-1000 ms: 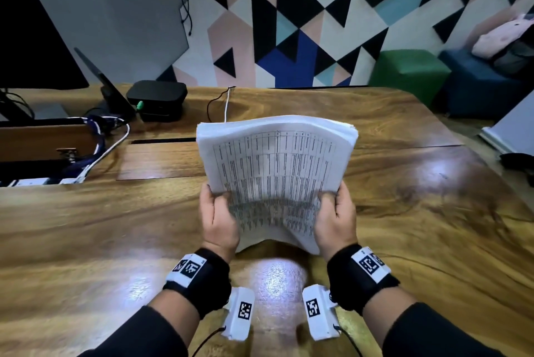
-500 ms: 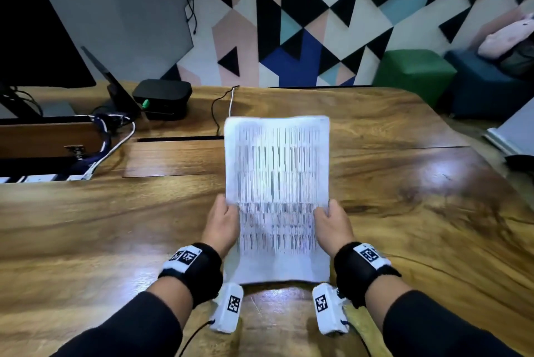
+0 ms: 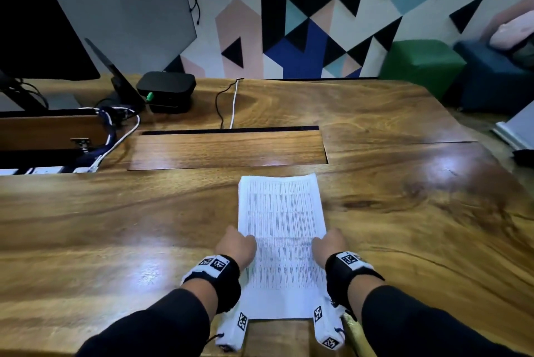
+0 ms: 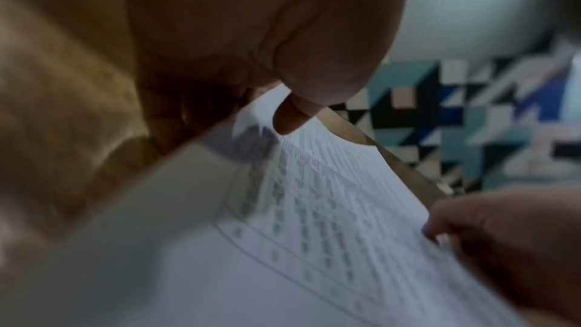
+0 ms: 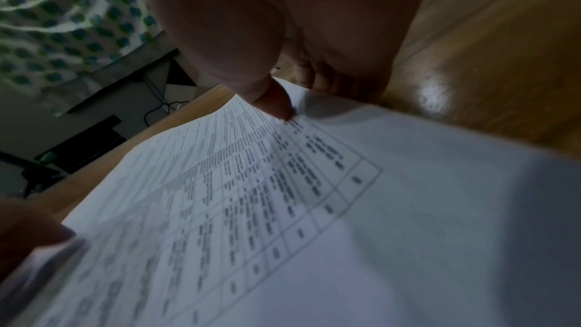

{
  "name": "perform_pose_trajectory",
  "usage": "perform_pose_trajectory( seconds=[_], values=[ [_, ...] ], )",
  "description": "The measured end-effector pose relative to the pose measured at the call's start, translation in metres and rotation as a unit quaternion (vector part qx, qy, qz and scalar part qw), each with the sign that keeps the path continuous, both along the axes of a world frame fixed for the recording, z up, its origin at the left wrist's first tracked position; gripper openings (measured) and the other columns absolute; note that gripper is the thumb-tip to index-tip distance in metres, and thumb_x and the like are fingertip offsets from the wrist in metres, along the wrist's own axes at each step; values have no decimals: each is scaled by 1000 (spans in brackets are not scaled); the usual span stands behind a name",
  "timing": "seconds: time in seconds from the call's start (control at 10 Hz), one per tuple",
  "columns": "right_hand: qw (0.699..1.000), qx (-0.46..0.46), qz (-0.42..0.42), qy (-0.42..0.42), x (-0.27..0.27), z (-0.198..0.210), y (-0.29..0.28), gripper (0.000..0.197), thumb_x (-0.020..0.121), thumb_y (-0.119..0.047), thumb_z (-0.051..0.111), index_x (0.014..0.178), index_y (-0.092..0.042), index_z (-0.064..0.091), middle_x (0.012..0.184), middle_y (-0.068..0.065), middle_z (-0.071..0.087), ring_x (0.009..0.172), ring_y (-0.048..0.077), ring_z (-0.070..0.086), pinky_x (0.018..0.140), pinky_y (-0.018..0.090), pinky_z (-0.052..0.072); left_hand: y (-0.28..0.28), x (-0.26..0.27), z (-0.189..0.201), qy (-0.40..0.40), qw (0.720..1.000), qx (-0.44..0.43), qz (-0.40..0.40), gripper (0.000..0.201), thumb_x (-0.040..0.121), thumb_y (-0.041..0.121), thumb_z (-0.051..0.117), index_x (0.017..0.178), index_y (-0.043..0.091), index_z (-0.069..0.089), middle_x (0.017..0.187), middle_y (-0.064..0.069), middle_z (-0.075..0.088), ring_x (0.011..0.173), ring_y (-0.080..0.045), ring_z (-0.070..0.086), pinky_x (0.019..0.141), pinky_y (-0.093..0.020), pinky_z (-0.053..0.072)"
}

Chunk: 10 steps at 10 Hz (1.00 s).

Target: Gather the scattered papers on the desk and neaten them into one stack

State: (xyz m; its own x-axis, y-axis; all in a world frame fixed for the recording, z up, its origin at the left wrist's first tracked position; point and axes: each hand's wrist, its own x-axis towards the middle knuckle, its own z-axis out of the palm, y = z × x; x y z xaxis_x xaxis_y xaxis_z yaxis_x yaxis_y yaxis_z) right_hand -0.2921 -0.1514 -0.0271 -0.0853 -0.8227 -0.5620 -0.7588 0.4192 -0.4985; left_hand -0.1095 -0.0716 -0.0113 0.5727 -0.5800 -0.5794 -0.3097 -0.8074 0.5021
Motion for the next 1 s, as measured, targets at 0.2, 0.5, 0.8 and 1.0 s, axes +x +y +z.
perform_pose_trajectory(
  seconds=[0.2, 0.5, 0.8, 1.0],
  values=[
    [998, -23, 37, 47, 0, 7, 2, 31, 89, -26, 49, 113, -7, 56, 123, 13, 57, 101, 31, 59, 79, 34, 49, -3, 6, 2, -41, 997, 22, -54, 46, 89, 11, 36, 131, -3, 49, 138, -22, 50, 113, -36, 57, 93, -41, 49],
    [997, 19, 63, 32, -13, 7, 8, 28, 92, -20, 43, 105, -4, 62, 107, 12, 64, 60, 15, 52, 49, 22, 36, 13, 8, -2, -17, 998, 15, -54, 38, 89, 5, 36, 116, -11, 60, 117, -22, 62, 99, -35, 59, 82, -37, 49],
    [998, 22, 52, 17, -19, 15, 18, 30, 94, -20, 45, 114, -3, 59, 108, 12, 64, 75, 24, 57, 62, 27, 43, 19, 8, -6, -14, 998, 5, -57, 36, 93, 5, 38, 115, -12, 61, 119, -25, 62, 94, -35, 56, 76, -33, 43],
    [998, -29, 51, -22, -28, 13, 20, 36, 96, -40, 39, 99, -10, 58, 91, 5, 60, 79, 22, 56, 73, 31, 48, 23, 17, -14, -6, 997, -33, -73, 26, 89, 9, 40, 66, 6, 52, 94, -13, 61, 88, -29, 54, 75, -30, 43]
  ],
)
